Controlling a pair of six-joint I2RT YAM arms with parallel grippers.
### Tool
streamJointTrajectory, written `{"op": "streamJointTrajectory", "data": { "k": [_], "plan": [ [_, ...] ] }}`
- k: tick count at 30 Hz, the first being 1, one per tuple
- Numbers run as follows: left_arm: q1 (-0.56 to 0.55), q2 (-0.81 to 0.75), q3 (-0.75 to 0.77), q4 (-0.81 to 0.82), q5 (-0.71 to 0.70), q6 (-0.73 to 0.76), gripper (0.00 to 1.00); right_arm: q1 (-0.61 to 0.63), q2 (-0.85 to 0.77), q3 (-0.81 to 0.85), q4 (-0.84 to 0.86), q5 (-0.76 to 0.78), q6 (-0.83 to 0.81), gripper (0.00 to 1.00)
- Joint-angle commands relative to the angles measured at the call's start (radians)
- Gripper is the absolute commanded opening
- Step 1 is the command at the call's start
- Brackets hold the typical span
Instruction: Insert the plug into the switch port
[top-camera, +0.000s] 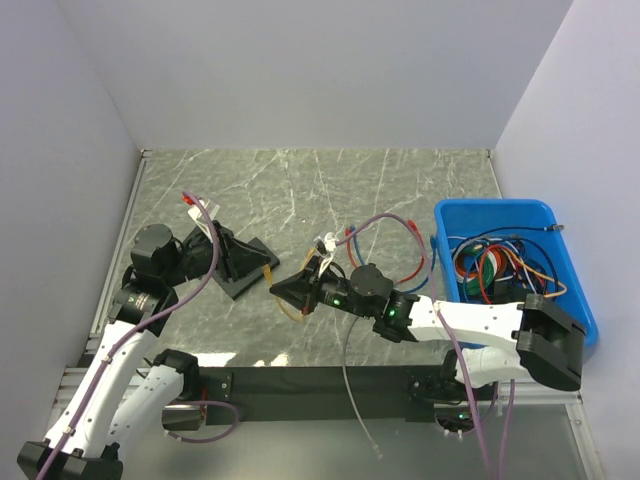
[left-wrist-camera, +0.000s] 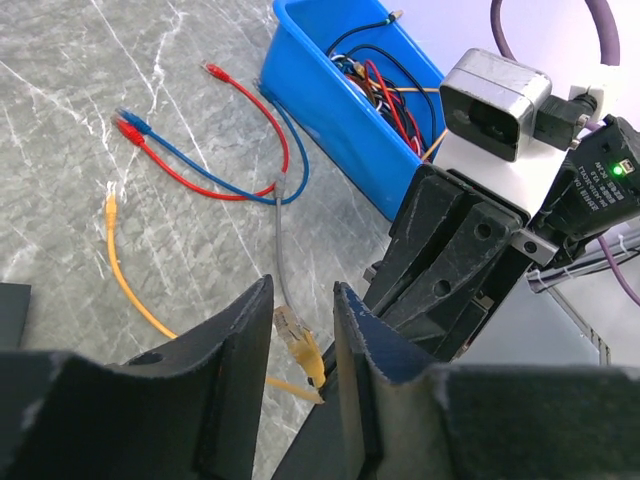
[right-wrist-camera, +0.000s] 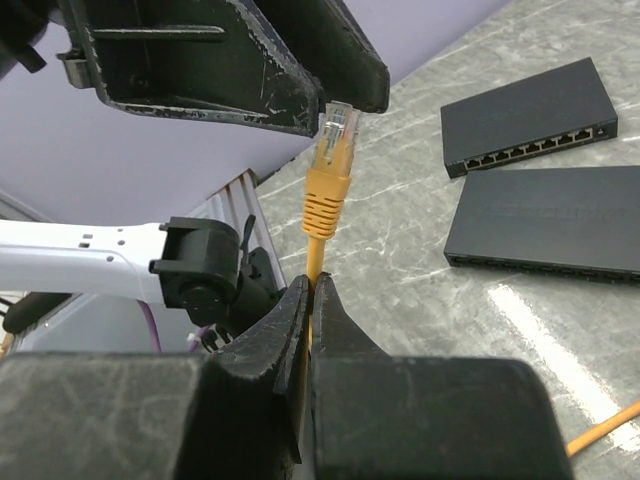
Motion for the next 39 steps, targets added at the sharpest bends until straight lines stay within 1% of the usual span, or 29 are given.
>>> {"op": "streamJointTrajectory", "data": {
  "k": [1,5,7,11,14,16,17,20,25,33,39],
  "plan": [
    [-0.002,-0.002,0.003,0.012,0.017,0.009,0.36,-0.006,0.015,0.065,0.052,0.036,-0.02,0.0],
    [-0.002,-0.003,0.004,0.014,0.023,0.012,0.29,-0.003,0.029,0.066,0.062,0.05,-0.013,0.0],
    [-0.002,-0.003,0.003,0.014,0.026,0.012,0.29,-0.006,0.029,0.066,0.066,0.062,-0.013,0.0],
    [-0.002,-0.006,0.003,0.011,0.019,0.012,0.46,-0.005,0.025,0.074,0.059,0.081,-0.02,0.0],
    [-0.002,-0.003,0.003,0.006,0.011,0.014,0.5,-0.005,0.017,0.08,0.048,0.081,-0.029,0.0],
    [-0.002,-0.003,0.004,0.0,0.003,0.017,0.5,-0.006,0.011,0.075,0.048,0.081,-0.029,0.0],
    [-0.002,-0.002,0.006,0.0,0.002,0.018,0.52,-0.006,0.0,0.074,0.049,0.099,-0.029,0.0],
    [-0.002,-0.002,0.012,-0.015,-0.034,0.026,0.54,-0.006,-0.018,0.066,0.048,0.098,-0.029,0.0],
    [-0.002,-0.006,0.021,-0.043,-0.104,0.035,0.53,-0.005,-0.037,0.06,0.039,0.101,-0.027,0.0],
    [-0.002,-0.003,0.021,-0.037,-0.09,0.034,0.52,-0.005,-0.009,0.077,0.031,0.093,-0.024,0.0],
    [-0.002,-0.021,0.02,-0.025,-0.07,0.029,0.55,-0.005,0.035,0.097,0.026,0.09,-0.016,0.0]
  ]
}}
